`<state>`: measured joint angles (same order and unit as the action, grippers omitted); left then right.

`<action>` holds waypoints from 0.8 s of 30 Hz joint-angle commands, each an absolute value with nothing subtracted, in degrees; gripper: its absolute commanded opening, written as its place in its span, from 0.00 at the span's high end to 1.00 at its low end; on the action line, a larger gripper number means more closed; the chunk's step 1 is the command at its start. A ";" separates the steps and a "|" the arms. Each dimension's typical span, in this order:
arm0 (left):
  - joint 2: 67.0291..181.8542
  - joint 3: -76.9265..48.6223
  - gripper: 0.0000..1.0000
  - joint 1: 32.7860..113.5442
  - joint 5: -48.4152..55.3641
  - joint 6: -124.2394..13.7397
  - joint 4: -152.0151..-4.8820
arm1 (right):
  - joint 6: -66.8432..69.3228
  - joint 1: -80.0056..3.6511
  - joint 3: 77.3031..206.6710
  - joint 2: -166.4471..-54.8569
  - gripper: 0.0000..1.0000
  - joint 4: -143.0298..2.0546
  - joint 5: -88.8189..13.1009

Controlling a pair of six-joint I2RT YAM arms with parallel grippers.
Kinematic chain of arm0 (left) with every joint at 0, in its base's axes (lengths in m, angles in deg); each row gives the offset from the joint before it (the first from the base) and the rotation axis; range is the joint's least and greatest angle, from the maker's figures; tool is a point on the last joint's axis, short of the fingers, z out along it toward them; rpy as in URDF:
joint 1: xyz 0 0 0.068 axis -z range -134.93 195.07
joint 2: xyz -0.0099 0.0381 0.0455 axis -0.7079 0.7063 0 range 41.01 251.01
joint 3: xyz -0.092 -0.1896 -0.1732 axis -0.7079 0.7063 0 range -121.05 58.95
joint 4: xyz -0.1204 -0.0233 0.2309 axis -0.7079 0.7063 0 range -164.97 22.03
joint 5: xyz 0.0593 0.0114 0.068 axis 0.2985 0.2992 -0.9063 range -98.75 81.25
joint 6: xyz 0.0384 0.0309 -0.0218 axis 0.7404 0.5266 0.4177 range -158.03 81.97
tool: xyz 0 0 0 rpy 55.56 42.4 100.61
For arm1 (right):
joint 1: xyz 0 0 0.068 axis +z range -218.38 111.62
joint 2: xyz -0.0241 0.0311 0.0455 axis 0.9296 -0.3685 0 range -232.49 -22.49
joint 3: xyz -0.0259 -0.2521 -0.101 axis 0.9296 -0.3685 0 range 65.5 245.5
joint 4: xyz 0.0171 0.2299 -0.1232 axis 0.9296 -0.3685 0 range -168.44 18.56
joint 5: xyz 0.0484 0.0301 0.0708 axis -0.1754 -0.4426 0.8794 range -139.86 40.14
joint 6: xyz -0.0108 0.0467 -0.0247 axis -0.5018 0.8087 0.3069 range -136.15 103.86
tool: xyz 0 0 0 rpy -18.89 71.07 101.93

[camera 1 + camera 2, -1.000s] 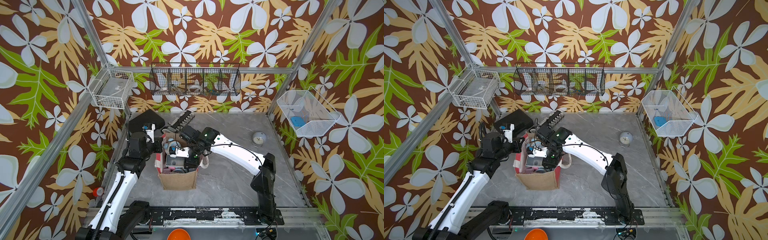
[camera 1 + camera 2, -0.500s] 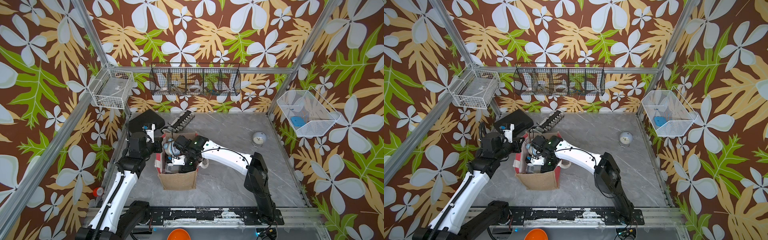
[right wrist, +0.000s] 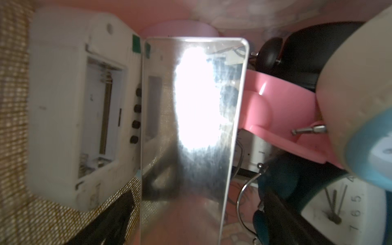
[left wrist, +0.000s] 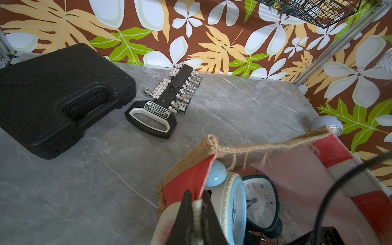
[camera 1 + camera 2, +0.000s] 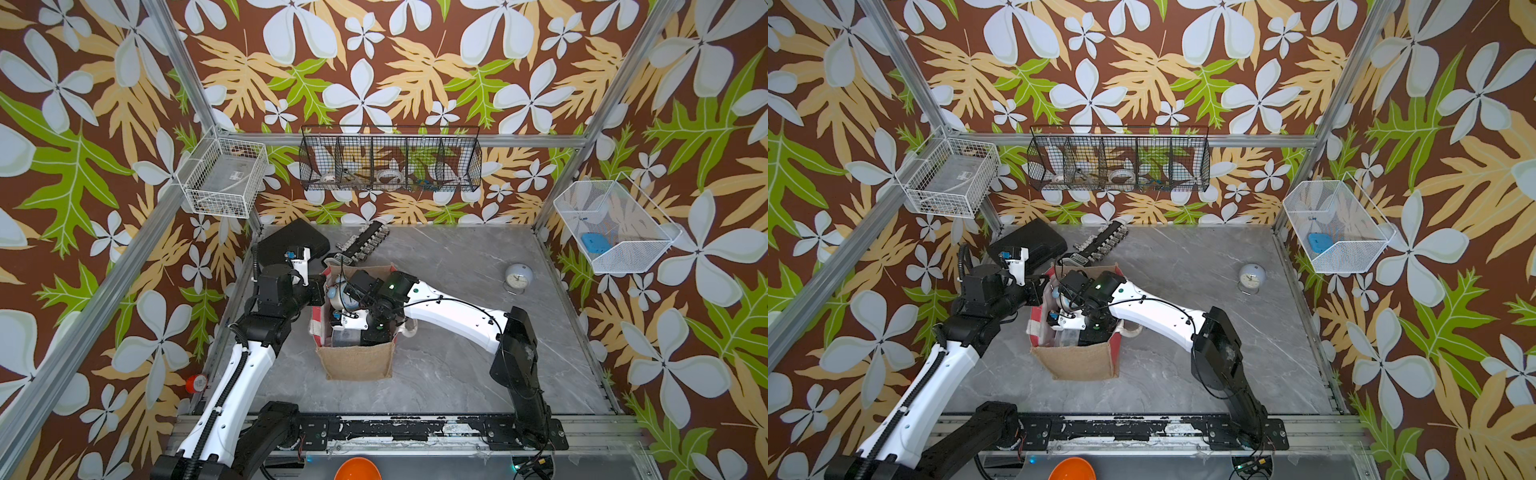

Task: Put the alarm clock into the canvas bag
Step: Place the alarm at the canvas bag.

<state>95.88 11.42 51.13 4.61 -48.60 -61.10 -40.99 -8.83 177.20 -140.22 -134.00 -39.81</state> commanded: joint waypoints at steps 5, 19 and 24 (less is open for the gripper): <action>95.73 10.76 1.00 51.02 4.67 -48.92 -66.82 | -40.92 -8.70 178.73 -138.86 0.05 -135.02 -40.92; 95.77 10.70 1.00 51.05 4.76 -48.93 -66.90 | -36.65 -9.18 183.57 -134.07 0.05 -132.26 -44.34; 95.72 10.70 1.00 51.04 4.78 -48.92 -66.88 | -28.75 -11.49 183.93 -132.54 0.05 -128.89 -47.14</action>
<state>95.95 11.42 51.13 4.63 -48.60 -61.12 -34.78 -10.47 183.91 -133.31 -131.77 -44.25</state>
